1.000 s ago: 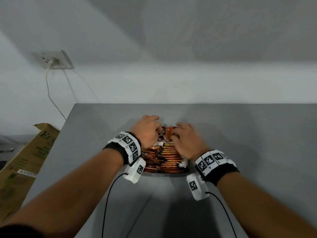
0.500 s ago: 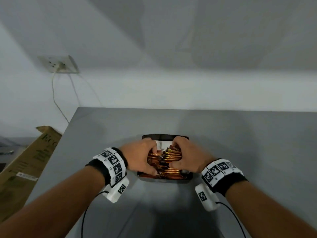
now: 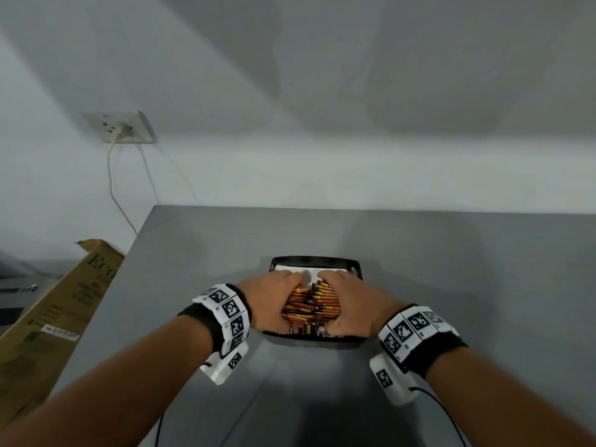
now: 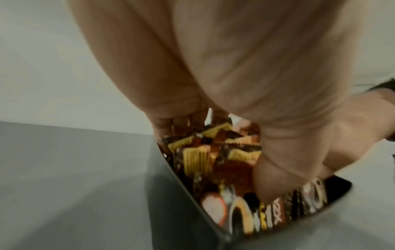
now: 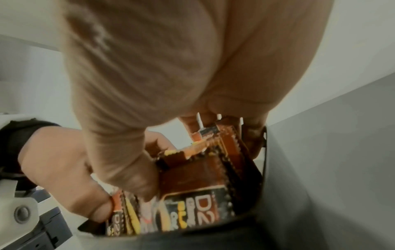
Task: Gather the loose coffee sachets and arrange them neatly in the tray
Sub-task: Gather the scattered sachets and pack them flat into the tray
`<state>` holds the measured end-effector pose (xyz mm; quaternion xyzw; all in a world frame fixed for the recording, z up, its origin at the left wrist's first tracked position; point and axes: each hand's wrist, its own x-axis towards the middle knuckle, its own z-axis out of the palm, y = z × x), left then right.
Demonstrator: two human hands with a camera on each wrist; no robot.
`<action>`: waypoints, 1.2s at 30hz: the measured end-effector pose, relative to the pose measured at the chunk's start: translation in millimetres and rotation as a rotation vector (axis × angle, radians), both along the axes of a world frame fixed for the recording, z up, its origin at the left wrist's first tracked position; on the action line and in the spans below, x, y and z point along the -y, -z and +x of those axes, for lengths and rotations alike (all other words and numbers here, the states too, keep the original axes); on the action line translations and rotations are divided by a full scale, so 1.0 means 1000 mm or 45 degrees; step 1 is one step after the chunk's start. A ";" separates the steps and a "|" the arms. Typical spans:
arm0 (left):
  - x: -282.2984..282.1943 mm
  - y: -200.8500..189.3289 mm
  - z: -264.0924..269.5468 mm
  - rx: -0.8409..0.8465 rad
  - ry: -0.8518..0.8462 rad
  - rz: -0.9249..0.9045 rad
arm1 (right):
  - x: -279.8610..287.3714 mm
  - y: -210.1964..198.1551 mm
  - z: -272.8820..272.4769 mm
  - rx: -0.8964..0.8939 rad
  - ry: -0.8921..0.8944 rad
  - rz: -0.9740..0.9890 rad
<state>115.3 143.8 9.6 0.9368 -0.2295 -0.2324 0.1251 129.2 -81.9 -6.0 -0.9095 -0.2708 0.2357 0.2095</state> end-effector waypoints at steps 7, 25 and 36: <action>0.009 0.009 -0.007 0.134 -0.012 -0.015 | -0.006 0.009 -0.005 0.133 -0.003 0.054; 0.008 0.015 -0.009 0.248 -0.040 -0.106 | -0.003 0.010 -0.009 0.260 0.073 0.041; 0.006 0.031 -0.031 0.265 0.025 0.071 | -0.003 0.021 -0.034 0.261 -0.102 -0.016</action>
